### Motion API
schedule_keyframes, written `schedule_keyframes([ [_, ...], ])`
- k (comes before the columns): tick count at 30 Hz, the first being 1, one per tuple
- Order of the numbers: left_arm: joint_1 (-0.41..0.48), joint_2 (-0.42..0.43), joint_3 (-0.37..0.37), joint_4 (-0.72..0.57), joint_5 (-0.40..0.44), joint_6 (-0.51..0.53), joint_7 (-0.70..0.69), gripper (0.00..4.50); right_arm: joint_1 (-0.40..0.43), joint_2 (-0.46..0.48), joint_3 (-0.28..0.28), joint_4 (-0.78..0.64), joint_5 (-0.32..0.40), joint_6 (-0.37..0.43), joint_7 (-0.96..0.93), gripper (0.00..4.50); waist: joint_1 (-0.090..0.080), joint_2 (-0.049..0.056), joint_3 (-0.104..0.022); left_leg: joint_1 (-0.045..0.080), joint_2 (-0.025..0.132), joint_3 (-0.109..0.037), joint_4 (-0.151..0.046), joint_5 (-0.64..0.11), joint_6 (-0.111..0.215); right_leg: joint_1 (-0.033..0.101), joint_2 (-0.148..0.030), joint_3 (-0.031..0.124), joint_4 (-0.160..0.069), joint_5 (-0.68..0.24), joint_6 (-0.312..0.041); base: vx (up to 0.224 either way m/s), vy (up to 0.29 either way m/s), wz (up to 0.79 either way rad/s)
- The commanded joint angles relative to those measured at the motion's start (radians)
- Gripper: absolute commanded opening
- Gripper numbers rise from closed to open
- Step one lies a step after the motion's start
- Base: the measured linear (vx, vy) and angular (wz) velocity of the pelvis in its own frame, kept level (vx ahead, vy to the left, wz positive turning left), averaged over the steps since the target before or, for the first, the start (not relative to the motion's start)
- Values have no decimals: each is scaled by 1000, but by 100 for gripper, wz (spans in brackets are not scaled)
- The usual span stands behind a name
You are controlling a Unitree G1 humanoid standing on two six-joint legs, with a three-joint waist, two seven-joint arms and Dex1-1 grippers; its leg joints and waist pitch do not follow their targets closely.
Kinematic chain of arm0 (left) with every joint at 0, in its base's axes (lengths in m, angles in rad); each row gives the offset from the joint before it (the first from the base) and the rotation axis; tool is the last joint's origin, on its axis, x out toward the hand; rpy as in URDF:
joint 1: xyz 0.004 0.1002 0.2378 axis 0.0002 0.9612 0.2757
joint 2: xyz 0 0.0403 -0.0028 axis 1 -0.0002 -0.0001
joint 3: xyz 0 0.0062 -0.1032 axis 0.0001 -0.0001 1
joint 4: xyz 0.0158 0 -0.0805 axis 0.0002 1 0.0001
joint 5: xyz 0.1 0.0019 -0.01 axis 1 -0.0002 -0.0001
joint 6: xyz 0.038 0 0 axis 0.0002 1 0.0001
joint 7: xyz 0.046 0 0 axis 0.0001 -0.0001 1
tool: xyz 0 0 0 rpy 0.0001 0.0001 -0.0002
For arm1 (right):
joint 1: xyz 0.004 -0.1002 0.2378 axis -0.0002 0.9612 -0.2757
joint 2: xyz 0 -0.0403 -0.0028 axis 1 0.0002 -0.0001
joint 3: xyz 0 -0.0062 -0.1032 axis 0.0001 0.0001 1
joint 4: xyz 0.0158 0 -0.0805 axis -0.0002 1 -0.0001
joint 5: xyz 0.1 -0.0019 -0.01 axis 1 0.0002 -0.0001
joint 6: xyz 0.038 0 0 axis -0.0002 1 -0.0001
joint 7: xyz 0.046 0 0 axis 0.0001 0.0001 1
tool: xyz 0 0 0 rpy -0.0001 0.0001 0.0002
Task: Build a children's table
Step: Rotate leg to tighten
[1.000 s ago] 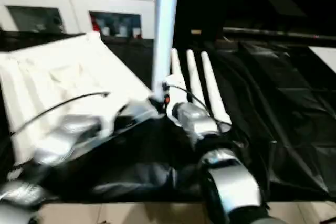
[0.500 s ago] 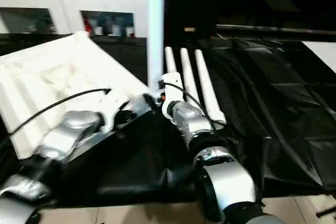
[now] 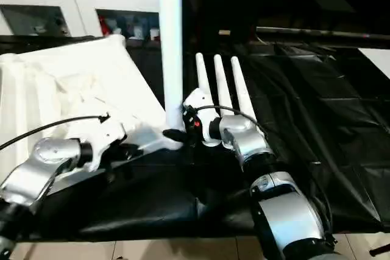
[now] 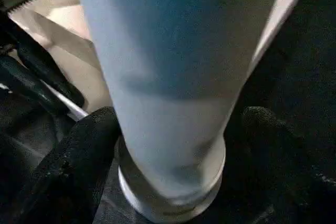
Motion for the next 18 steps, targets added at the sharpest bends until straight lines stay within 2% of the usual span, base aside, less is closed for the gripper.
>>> schedule_keyframes([
  [1, 10, 10, -23, -16, -3, -10, -25, 0, 16, -11, 16, -21, 10, 11, 28, 382, 1, 12, -60, -1, 28, -3, -59, -151, 31, 63, -84, 63, -72, -133, -182, 0, 0, 0],
  [3, 12, 12, -22, -19, -4, -9, -28, 0, 17, -7, 19, -19, 10, 14, 32, 382, 1, 13, -62, -2, 28, -3, -58, -140, 31, 63, -84, 64, -70, -117, -184, 0, 0, 0],
  [10, 20, 18, -13, -31, -8, -7, -40, 0, 20, 1, 23, -17, -1, 25, 45, 309, 1, 8, -62, -2, 28, -3, -57, -127, 35, 64, -86, 64, -69, -113, -184, 0, 0, 0],
  [18, 27, 18, -14, -30, -15, 1, -32, 0, 26, 9, 4, -7, 16, 40, 15, 279, -1, 7, -62, -2, 28, -3, -57, -120, 35, 63, -85, 64, -68, -112, -180, 0, 0, 0],
])
